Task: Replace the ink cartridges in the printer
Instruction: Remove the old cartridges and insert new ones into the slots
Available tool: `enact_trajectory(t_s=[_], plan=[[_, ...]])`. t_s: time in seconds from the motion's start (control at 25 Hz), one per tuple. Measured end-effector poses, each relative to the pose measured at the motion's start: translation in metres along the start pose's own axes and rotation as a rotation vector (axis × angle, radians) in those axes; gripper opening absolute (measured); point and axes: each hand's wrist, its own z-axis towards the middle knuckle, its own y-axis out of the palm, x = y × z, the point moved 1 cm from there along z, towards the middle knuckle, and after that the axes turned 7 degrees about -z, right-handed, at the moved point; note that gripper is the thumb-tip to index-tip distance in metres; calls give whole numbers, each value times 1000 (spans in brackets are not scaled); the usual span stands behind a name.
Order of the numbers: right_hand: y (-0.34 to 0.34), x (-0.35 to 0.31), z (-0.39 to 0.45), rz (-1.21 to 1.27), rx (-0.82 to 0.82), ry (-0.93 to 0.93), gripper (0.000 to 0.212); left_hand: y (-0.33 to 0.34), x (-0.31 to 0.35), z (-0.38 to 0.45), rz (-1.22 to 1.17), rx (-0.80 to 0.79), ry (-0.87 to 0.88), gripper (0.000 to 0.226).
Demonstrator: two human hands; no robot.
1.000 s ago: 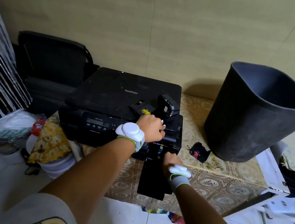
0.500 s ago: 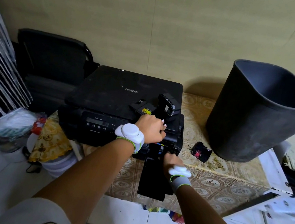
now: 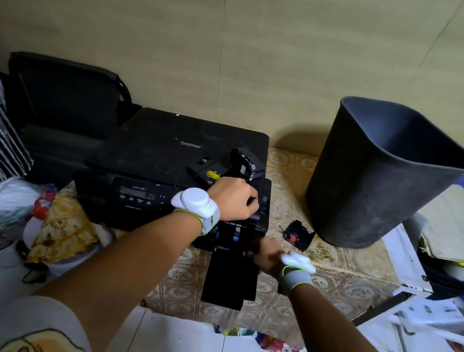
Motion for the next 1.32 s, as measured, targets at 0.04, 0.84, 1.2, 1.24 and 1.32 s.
enact_trajectory(t_s=[0.04, 0.84, 1.2, 1.24, 1.32], plan=[[-3, 11, -4, 32, -25, -12, 20, 2, 8, 3, -51, -3, 35, 32], [-32, 136, 47, 4, 38, 215, 81, 82, 53, 97, 108, -526, 75, 43], [-24, 135, 78, -47, -27, 218, 87, 94, 43, 100, 70, -550, 53, 45], [-25, 134, 79, -33, -24, 229, 85, 95, 43, 100, 67, -548, 53, 45], [-26, 131, 79, -18, -24, 217, 76, 95, 42, 100, 55, -548, 50, 46]])
